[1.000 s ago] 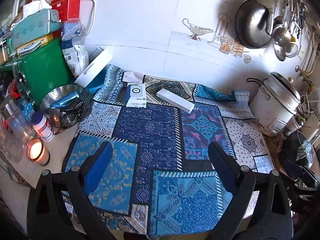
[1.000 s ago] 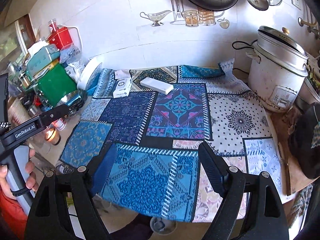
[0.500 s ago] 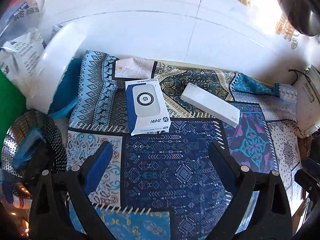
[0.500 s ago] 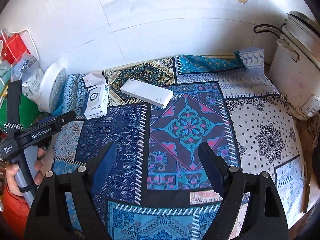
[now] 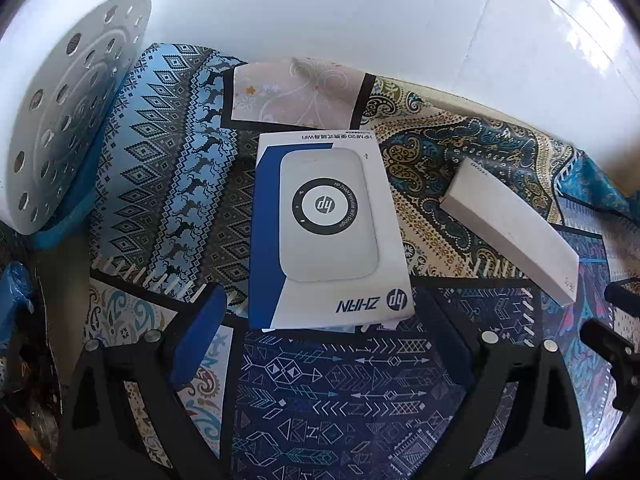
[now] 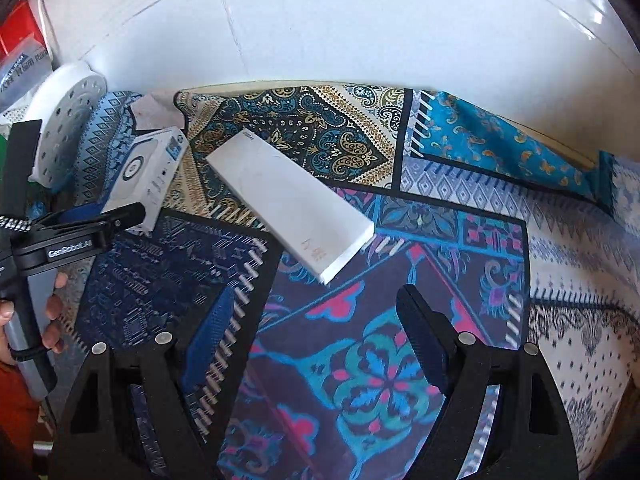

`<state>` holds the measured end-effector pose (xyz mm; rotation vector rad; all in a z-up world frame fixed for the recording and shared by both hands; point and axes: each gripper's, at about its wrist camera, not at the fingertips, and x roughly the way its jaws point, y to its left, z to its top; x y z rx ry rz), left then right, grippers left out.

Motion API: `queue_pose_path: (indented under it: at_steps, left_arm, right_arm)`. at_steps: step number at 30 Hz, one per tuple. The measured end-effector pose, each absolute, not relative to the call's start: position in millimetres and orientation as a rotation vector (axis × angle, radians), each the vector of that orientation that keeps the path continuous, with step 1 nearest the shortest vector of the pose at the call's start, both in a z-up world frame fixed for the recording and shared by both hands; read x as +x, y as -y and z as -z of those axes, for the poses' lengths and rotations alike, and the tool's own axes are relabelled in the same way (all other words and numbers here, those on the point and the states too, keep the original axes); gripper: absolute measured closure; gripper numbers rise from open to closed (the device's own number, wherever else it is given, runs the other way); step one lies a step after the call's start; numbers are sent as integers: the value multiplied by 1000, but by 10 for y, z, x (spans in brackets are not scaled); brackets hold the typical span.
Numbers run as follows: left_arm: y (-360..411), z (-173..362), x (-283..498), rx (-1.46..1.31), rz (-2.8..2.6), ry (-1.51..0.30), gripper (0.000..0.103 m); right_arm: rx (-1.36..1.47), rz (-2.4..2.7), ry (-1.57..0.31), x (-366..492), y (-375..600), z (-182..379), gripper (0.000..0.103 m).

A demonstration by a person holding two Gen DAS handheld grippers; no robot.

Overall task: Collect trash
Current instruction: 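Grasp the white HP ZHAN box with the left tool while the right tool grasps the white box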

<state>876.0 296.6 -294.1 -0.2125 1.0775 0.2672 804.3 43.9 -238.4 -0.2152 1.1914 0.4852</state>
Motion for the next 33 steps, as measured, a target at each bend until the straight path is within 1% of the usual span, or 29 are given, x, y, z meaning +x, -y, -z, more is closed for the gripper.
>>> queue_pose_path:
  at_steps: [3, 4, 5, 6, 11, 15, 17, 19, 21, 24, 28, 30, 33]
  left_arm:
    - [-2948, 3001, 8821, -209, -278, -1076, 11]
    - [-2939, 3024, 8842, -208, -280, -1077, 15]
    - [-2937, 3041, 8859, -206, -284, -1081, 22]
    - [-2940, 3066, 8883, -206, -290, -1086, 26]
    - [-2969, 3033, 8885, -243, -291, -1063, 27]
    - [-2951, 2911, 8738, -222, -271, -1046, 27]
    - [-2951, 2858, 8630, -230, -242, -1044, 27]
    - [-2953, 2820, 8514, -231, -217, -1048, 27]
    - [-2943, 2783, 8390, -217, -205, -1050, 27]
    - [-2942, 2702, 8236, -222, -184, -1049, 27]
    - [-2911, 2586, 8029, -236, -154, -1054, 27]
    - [-2888, 2535, 7961, -229, -134, -1054, 27]
    - [-2830, 2462, 7849, -219, -90, -1051, 27]
  right_arm:
    - [-241, -510, -1179, 8194, -492, 2473, 22]
    - [-250, -510, -1161, 8230, -512, 2481, 22]
    - [-258, -511, -1139, 8261, -535, 2487, 22]
    - [-266, -521, -1134, 8291, -561, 2501, 22]
    - [-280, -587, -1178, 8380, -734, 2539, 22]
    - [-281, -609, -1210, 8382, -823, 2580, 22]
    - [-305, -606, -1197, 8334, -889, 2578, 22]
    - [-343, -581, -1189, 8278, -987, 2577, 27]
    - [-356, -560, -1186, 8223, -1052, 2555, 38]
    - [-305, -560, -1205, 8091, -1112, 2495, 43]
    - [-260, -516, -1220, 7793, -1140, 2414, 44]
    - [-219, -504, -1229, 7632, -1146, 2340, 49]
    - [-173, -471, -1228, 7340, -1139, 2208, 54]
